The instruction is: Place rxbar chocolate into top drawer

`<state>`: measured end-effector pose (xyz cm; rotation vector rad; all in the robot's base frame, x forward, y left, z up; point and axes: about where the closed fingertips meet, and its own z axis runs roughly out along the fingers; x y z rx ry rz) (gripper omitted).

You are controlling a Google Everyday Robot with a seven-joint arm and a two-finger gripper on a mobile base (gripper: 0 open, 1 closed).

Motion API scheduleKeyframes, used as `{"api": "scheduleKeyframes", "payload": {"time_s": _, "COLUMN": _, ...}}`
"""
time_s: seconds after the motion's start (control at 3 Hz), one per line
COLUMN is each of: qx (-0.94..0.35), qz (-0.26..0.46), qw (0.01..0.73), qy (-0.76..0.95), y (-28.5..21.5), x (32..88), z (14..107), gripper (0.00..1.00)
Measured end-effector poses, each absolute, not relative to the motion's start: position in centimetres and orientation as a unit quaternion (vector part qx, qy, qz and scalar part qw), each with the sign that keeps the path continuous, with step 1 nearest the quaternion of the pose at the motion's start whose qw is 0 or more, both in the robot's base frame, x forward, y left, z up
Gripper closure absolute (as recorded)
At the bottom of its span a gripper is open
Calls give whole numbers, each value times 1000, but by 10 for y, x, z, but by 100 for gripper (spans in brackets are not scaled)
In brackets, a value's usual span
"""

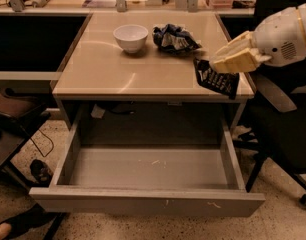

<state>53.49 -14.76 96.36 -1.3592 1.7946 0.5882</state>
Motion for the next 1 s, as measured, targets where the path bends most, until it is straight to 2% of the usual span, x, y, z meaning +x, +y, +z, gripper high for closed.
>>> {"api": "scheduleKeyframes", "payload": {"time_s": 0.33, "qx": -534, "qz": 253, "qw": 397, "qy": 702, "y": -131, "x": 508, "z": 941, "gripper": 100}}
{"api": "scheduleKeyframes", "payload": {"time_s": 0.67, "qx": -535, "qz": 264, "qw": 421, "qy": 684, "y": -116, "x": 516, "z": 901, "gripper": 100}}
{"api": "scheduleKeyframes", "payload": {"time_s": 1.0, "qx": -535, "qz": 235, "qw": 471, "qy": 661, "y": -111, "x": 555, "z": 876, "gripper": 100}}
